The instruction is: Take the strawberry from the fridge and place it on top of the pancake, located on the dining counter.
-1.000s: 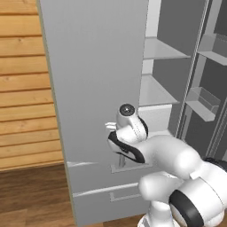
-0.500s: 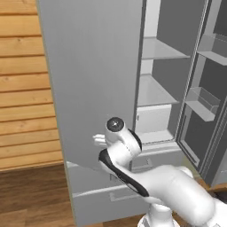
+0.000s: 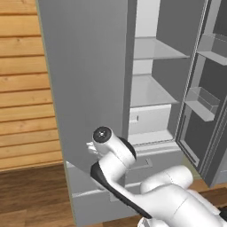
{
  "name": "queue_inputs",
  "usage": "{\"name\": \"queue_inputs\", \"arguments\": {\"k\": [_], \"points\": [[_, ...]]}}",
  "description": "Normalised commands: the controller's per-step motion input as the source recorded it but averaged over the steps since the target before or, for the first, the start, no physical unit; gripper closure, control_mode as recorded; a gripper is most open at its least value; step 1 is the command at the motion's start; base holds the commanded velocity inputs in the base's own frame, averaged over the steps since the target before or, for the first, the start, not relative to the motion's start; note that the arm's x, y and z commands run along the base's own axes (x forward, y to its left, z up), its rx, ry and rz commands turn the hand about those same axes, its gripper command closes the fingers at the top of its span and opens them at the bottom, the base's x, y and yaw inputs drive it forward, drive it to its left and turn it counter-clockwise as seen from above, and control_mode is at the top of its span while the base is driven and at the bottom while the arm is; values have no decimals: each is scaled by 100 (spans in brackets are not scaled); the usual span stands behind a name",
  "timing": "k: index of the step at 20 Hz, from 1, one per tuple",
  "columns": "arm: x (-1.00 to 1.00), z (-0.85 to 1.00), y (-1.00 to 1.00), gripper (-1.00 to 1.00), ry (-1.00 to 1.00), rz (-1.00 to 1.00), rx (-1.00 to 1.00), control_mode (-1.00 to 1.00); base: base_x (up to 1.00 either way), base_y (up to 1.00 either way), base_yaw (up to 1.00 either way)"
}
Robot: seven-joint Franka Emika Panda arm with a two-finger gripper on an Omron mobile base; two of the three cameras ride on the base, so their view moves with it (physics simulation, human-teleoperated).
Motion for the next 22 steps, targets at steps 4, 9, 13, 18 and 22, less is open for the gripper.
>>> {"name": "queue_inputs", "arguments": {"k": [4,9,13,18,22], "points": [[-82,99,-2,-100,-14,-6,0,-100,0,0,0],[-63,100,-10,-100,-10,-7,1,-100,0,0,0],[-43,100,-11,-100,-3,-8,3,-100,0,0,0],[-50,96,-26,-100,0,-3,10,-100,0,0,0],[-19,45,-88,-100,0,0,21,-100,0,0,0]]}}
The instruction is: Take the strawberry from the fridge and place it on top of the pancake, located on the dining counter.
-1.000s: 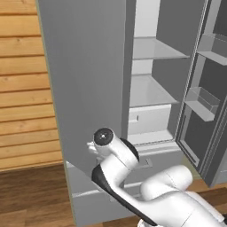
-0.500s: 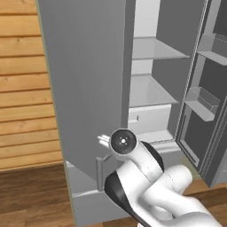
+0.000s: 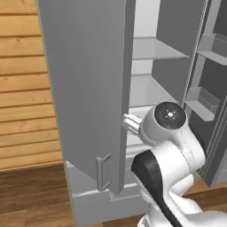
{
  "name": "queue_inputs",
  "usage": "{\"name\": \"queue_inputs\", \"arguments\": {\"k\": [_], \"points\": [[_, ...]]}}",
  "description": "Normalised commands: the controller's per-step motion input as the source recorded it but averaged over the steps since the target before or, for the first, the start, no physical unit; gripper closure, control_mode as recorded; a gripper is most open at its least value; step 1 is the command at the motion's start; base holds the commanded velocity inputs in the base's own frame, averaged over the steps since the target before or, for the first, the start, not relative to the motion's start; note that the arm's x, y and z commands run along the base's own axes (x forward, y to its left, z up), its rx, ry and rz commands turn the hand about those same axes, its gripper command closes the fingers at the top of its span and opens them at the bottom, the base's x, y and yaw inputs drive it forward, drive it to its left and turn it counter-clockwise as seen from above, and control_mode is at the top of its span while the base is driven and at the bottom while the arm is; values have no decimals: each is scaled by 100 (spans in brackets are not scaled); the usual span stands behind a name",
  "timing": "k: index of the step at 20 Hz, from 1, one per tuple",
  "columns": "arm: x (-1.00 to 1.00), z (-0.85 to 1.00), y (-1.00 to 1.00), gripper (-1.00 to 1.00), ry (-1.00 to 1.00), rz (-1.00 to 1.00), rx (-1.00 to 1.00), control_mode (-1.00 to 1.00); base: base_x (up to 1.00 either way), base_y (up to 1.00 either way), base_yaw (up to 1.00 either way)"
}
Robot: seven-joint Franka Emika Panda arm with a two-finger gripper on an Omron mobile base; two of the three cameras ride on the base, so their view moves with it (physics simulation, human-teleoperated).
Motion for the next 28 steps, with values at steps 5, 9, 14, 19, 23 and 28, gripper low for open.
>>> {"name": "queue_inputs", "arguments": {"k": [5,9,14,19,23,28], "points": [[0,-3,-91,-100,0,0,21,-100,0,0,0],[2,-18,-59,-100,0,0,13,-100,0,0,0],[19,-21,-39,-100,0,2,8,-100,0,0,0],[54,-27,-4,-100,0,3,12,-100,0,0,0],[55,-20,0,-100,0,3,15,-100,0,0,0],[52,-19,4,-100,0,5,13,-100,0,0,0]]}}
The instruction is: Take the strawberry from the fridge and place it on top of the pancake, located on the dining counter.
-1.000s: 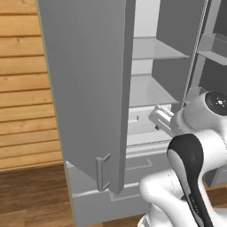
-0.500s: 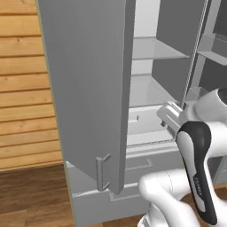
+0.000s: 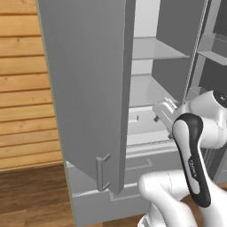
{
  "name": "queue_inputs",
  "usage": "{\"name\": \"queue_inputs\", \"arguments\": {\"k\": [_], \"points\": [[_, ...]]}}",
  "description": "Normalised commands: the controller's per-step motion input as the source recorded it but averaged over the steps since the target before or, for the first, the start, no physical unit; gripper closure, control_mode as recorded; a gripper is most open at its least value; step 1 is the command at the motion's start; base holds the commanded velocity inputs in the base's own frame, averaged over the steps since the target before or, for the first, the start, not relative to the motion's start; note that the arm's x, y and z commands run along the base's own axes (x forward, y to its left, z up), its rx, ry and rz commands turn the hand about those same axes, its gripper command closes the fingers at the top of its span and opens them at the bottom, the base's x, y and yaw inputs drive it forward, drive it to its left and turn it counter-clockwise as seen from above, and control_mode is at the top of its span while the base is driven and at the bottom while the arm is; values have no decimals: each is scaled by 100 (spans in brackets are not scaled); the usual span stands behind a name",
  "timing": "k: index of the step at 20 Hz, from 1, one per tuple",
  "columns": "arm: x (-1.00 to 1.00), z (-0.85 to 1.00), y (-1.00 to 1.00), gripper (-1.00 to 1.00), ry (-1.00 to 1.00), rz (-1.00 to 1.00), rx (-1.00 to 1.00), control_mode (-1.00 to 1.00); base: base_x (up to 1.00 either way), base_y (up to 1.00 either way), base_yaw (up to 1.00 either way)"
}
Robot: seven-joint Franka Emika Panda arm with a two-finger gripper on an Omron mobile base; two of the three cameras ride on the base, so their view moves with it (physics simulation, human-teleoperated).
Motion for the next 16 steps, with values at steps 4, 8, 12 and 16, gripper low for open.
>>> {"name": "queue_inputs", "arguments": {"k": [4,8,12,16], "points": [[47,-20,14,-100,0,7,10,-100,0,0,0],[35,-25,21,-100,0,12,6,-100,0,0,0],[33,-34,32,-100,0,13,7,-100,0,0,0],[31,-35,27,-100,0,14,10,-100,0,0,0]]}}
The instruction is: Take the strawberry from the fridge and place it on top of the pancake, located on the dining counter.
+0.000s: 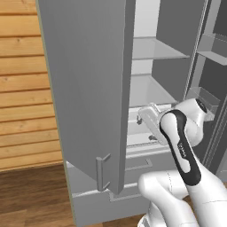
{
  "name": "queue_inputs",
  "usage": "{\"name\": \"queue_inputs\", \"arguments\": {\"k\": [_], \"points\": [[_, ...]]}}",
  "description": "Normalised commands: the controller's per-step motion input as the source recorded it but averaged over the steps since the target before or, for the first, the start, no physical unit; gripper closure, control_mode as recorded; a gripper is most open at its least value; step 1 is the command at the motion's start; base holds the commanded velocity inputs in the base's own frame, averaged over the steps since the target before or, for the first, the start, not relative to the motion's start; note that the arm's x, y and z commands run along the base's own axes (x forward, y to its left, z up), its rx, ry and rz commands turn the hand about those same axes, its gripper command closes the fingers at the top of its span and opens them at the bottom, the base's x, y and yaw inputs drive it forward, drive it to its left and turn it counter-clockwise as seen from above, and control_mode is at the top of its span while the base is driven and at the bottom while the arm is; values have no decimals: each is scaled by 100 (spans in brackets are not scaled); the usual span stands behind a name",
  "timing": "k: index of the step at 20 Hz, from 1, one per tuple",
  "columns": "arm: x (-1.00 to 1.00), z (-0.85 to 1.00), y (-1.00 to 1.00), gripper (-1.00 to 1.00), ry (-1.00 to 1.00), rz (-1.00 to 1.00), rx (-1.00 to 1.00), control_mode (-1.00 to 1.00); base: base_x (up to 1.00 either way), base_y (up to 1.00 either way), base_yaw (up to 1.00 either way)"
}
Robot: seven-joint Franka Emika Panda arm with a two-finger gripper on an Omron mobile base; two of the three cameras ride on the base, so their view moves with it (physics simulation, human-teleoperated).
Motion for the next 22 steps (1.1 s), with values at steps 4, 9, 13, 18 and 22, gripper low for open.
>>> {"name": "queue_inputs", "arguments": {"k": [4,9,13,18,22], "points": [[25,-27,39,-100,0,15,10,-100,0,0,0],[25,-19,45,-100,0,15,9,-100,0,0,0],[19,-16,45,-100,0,15,7,-100,0,0,0],[-16,1,49,-100,0,17,2,-100,0,0,0],[-50,11,56,-100,0,22,0,-100,0,0,0]]}}
